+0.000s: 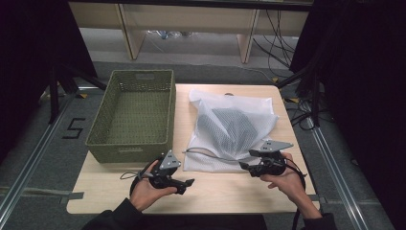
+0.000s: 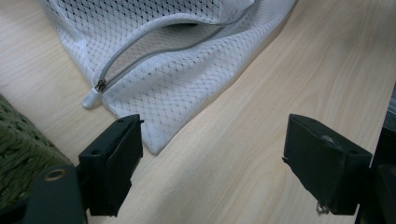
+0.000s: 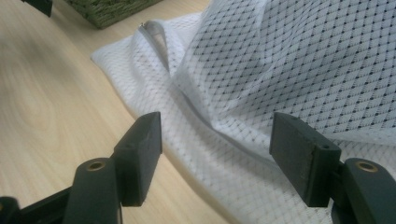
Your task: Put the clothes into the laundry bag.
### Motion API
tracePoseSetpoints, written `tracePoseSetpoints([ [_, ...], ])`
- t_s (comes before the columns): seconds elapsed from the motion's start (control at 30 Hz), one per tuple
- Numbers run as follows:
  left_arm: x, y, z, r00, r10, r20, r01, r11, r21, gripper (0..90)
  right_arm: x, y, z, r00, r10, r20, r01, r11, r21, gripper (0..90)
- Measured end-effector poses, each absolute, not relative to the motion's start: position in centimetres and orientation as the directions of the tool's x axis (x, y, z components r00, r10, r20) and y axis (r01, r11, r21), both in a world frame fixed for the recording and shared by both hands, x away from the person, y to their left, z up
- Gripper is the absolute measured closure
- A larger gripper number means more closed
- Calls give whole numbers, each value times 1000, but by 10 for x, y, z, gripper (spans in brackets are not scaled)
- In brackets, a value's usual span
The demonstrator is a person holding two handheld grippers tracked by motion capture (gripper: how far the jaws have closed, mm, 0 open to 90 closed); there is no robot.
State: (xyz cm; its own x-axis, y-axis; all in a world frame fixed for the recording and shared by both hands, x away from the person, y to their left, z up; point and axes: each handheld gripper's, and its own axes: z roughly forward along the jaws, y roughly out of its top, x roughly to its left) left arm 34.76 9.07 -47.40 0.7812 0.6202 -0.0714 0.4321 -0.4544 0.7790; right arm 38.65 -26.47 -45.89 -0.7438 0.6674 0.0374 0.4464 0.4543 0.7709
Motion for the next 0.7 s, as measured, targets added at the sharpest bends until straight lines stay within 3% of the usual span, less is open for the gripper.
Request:
tracePoseSetpoints([
  [0.7, 317, 91, -477, 784, 616, -68, 431, -464, 774, 194, 350, -263, -465, -787, 616, 30, 437, 522, 733, 327],
])
